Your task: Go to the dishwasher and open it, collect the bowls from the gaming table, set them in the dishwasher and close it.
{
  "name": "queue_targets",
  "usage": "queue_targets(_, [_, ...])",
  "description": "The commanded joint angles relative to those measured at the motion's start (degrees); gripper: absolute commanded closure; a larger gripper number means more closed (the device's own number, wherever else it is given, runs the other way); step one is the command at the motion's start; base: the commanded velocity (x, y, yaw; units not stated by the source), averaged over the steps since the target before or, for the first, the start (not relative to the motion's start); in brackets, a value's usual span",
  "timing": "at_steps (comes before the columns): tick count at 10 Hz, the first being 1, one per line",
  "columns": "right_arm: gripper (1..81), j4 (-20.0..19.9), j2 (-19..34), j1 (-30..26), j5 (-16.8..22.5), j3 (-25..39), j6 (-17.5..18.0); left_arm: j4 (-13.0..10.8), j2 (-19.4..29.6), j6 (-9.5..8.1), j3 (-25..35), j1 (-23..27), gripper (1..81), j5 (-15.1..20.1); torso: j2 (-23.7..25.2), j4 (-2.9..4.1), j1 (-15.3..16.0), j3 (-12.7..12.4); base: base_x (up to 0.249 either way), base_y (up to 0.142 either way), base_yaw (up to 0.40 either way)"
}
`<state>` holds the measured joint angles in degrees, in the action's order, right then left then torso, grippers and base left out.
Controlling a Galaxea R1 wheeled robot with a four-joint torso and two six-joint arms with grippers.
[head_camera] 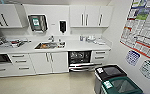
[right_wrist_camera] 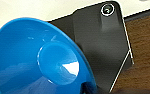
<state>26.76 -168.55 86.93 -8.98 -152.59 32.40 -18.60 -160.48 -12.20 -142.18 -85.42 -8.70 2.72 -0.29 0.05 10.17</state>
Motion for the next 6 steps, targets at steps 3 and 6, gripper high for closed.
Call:
queue_targets(3, [81.1,0.3,1.5,-1.5,2.7,-0.5,-0.1,0.1,0.1,-0.10,0.8,1.5,81.1,2.5,0.0,0.00,-0.1,0.0,0.111,0.079,0.000])
queue_targets(6, [81.1,0.3,1.6,-1.5,2.7,-0.5,-0.1,0.2,0.1,-0.10,0.8,1.6,81.1,2.5,0.0,0.00,0.0,0.0,0.111,0.078,0.000])
